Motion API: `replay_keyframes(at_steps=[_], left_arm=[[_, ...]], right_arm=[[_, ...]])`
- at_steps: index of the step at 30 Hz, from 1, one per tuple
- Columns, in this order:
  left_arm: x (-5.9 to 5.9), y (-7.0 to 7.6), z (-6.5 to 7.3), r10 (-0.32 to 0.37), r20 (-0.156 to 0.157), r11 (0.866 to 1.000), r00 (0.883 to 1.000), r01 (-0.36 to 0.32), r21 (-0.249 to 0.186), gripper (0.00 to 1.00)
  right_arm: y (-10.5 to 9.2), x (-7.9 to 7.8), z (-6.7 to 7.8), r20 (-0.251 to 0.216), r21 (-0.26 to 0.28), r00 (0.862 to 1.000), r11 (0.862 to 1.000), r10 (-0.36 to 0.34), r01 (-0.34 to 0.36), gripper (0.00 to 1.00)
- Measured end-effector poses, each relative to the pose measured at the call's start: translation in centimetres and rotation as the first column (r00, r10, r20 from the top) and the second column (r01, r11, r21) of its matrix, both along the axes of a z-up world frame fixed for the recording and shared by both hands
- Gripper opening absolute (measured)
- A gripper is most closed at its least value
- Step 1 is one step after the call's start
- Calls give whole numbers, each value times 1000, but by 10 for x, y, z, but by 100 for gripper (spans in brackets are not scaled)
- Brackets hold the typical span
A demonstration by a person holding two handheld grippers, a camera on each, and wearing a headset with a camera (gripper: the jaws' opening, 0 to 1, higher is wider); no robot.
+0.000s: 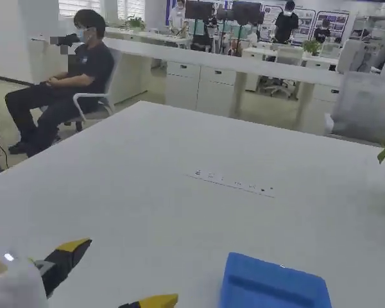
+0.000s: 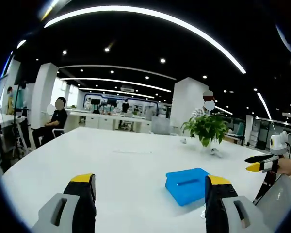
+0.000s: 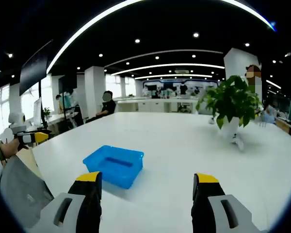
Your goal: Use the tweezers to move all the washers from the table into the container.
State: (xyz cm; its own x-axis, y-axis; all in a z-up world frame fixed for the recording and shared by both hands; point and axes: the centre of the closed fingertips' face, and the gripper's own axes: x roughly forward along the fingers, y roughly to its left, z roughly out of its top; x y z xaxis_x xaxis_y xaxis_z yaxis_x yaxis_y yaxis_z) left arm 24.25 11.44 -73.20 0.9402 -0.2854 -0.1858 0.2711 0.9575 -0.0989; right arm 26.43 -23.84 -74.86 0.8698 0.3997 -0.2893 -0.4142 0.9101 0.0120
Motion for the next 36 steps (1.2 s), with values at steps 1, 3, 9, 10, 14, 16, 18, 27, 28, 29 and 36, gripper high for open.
replay_keyframes(at_steps=[1, 3, 9, 10, 14, 16, 18, 27, 28, 29, 36], left_arm=[[0, -1, -1, -4, -2, 1000, 1000, 4, 12, 93], [0, -3, -3, -10, -10, 1000, 1000, 11, 25, 93], [0, -6, -7, -28, -33, 999, 999, 28, 22, 92], [0, -8, -9, -34, -41, 999, 999, 35, 21, 92], [0, -11, -10, -47, -46, 998, 998, 49, 41, 92], [0, -10, -9, -43, -38, 998, 998, 45, 48, 92], [0, -8, -10, -33, -44, 998, 999, 35, 52, 91], [0, -7, -11, -30, -52, 998, 998, 33, 49, 91], [0, -6, -11, -29, -51, 998, 998, 32, 51, 90], [0, -6, -11, -29, -52, 998, 998, 32, 52, 90], [-2, -6, -14, -38, -75, 998, 996, 42, 56, 81]], right_arm=[[-2, 0, 2, 11, -10, 1000, 1000, -14, 14, 75], [-7, 1, 5, 26, -20, 999, 999, -32, 33, 75], [-6, 0, 6, 26, -19, 999, 999, -37, 37, 75], [-6, 0, 5, 22, -20, 999, 999, -35, 36, 74], [-8, 2, 5, 22, -12, 999, 999, -40, 40, 74], [-9, 2, 5, 21, -11, 999, 999, -45, 45, 74], [-8, 2, 4, 14, -13, 999, 999, -42, 42, 74], [-3, 2, 1, 1, -18, 1000, 1000, -9, 9, 74], [-3, 2, 2, 1, -14, 1000, 1000, -8, 8, 74], [-3, 2, 2, 1, -12, 1000, 1000, -7, 7, 74], [-3, 1, 0, -4, -22, 1000, 1000, -7, 7, 74]])
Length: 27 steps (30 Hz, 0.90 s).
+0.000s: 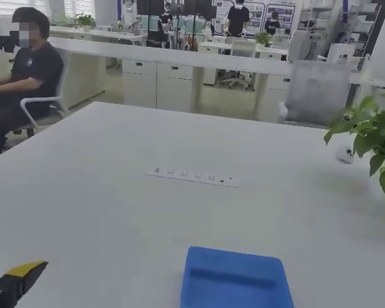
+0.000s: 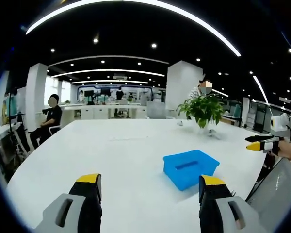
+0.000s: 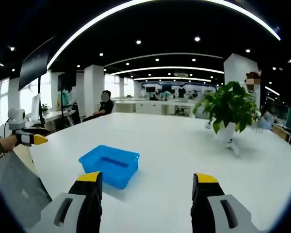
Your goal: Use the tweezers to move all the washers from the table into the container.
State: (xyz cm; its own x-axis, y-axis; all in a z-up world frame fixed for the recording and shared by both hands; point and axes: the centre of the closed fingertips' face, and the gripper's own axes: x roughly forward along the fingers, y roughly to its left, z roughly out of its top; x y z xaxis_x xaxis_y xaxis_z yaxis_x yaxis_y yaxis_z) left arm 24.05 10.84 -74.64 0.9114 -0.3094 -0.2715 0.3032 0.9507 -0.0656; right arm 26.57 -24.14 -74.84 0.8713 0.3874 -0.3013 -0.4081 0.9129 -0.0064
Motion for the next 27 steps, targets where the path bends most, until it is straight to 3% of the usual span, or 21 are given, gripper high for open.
replay_keyframes(at_steps=[1, 4, 6, 10, 11, 12, 14, 15, 16, 17, 19, 21, 23, 24, 26, 27], left_arm=[[-2, -1, -3, -10, -18, 1000, 1000, 11, 21, 78], [-2, -5, -5, -25, -22, 999, 999, 26, 45, 79], [-4, -8, -9, -45, -42, 996, 998, 48, 77, 77], [-8, -10, -13, -73, -64, 991, 995, 79, 105, 70], [-9, -10, -15, -85, -78, 989, 993, 93, 118, 68], [-10, -11, -16, -92, -81, 988, 992, 101, 115, 65], [-12, -14, -19, -113, -103, 988, 988, 123, 94, 60], [-13, -15, -22, -132, -126, 987, 983, 142, 75, 57], [-14, -16, -23, -138, -136, 987, 981, 147, 64, 55], [-16, -20, -26, -166, -159, 984, 973, 173, 30, 53], [-17, -23, -26, -190, -163, 981, 968, 192, -3, 49], [-20, -30, -25, -233, -179, 972, 956, 231, -33, 42], [-23, -35, -25, -276, -191, 961, 942, 275, -27, 37], [-28, -42, -30, -323, -235, 944, 917, 330, -10, 35], [-33, -51, -32, -380, -264, 918, 886, 396, 7, 31], [-35, -56, -32, -405, -270, 907, 874, 421, 1, 29]], right_arm=[[0, 0, -2, -5, -22, 1000, 1000, 2, -2, 74], [2, -2, -6, -23, -51, 1000, 999, 15, -16, 72], [2, -2, -8, -32, -62, 999, 998, 18, -20, 69], [-1, -5, -17, -91, -74, 996, 997, 11, -18, 66], [-4, -8, -23, -119, -126, 993, 992, 12, -27, 65], [-4, -9, -26, -131, -166, 991, 985, 19, -41, 63], [-4, -13, -34, -168, -276, 985, 958, 32, -78, 58], [-3, -15, -39, -192, -336, 981, 936, 40, -104, 53], [-4, -17, -42, -214, -358, 976, 927, 36, -113, 50], [0, -18, -44, -226, -354, 973, 927, 45, -125, 47], [10, -21, -43, -243, -302, 965, 938, 97, -170, 37], [22, -25, -40, -263, -214, 953, 954, 150, -209, 27], [30, -26, -37, -268, -172, 946, 957, 181, -232, 20], [37, -27, -34, -266, -166, 941, 952, 208, -257, 17], [46, -30, -33, -279, -176, 926, 934, 255, -311, 11], [49, -30, -32, -275, -184, 925, 929, 264, -320, 9]])
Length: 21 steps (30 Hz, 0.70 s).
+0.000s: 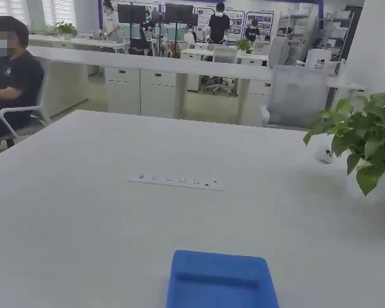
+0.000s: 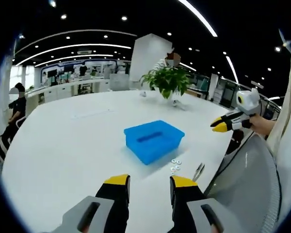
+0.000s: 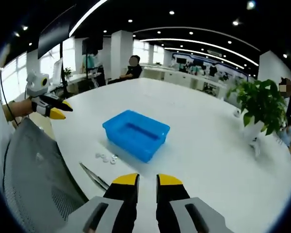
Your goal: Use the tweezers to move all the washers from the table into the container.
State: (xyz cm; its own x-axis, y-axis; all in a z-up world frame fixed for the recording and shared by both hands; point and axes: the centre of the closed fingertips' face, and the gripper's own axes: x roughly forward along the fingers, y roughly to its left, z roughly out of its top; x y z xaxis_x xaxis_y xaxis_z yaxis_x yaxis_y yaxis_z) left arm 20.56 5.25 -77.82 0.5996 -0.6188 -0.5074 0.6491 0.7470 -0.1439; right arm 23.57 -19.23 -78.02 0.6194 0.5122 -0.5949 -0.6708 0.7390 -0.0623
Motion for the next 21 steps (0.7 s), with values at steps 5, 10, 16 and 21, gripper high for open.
replay_keyframes(at_steps=[5, 10, 16, 21], left_arm=[[-12, -26, -3, -128, -72, 991, 989, 124, -58, 20], [-15, -43, -20, -218, -108, 975, 970, 220, 14, 20], [-26, -69, -42, -377, -141, 912, 916, 393, 116, 22], [-27, -90, -54, -457, -151, 866, 877, 477, 148, 18]], right_arm=[[23, -8, -7, -45, -1, 994, 995, 101, -101, 4], [41, -17, -23, -92, -28, 977, 980, 193, -196, 4], [60, -27, -39, -148, -9, 953, 964, 263, -267, 4], [70, -30, -49, -173, -32, 944, 956, 282, -291, 2]])
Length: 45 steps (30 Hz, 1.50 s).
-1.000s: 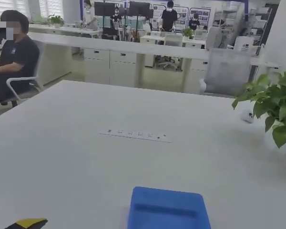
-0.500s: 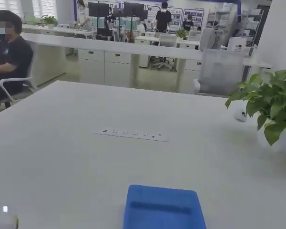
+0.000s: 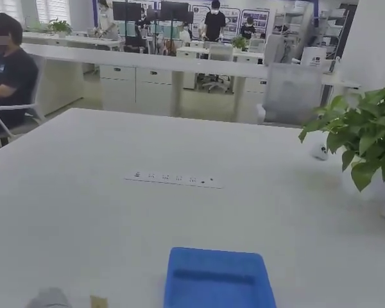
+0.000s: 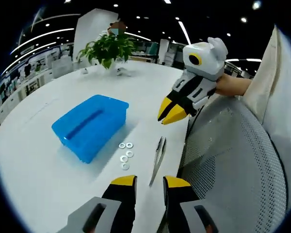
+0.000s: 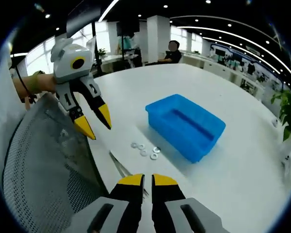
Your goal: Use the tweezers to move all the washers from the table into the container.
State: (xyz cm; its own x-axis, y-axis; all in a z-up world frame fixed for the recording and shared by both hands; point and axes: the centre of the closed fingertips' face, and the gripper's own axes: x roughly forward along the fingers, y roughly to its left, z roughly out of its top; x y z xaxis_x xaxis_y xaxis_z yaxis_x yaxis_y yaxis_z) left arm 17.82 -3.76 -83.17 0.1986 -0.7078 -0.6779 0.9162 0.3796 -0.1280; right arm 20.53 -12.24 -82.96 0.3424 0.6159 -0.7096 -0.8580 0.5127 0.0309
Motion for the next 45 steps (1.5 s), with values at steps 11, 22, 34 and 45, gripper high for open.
replay_keyframes(at_steps=[11, 22, 34, 45], left_arm=[[-4, -7, -31, -149, 21, 970, 989, 142, 195, 9], [-10, -16, -49, -276, 59, 909, 959, 241, 339, 8], [-8, -26, -48, -351, 90, 879, 932, 294, 375, 0], [-4, -21, -48, -222, -5, 936, 975, 215, 278, 0]], right_arm=[[7, -1, -6, 54, -57, 997, 997, 51, -47, 0], [16, 10, -7, 38, -18, 999, 1000, 25, -24, 0], [3, 18, -18, 65, -109, 997, 993, 43, -36, 1], [-4, 20, -18, 63, -106, 998, 994, 15, -8, 5]])
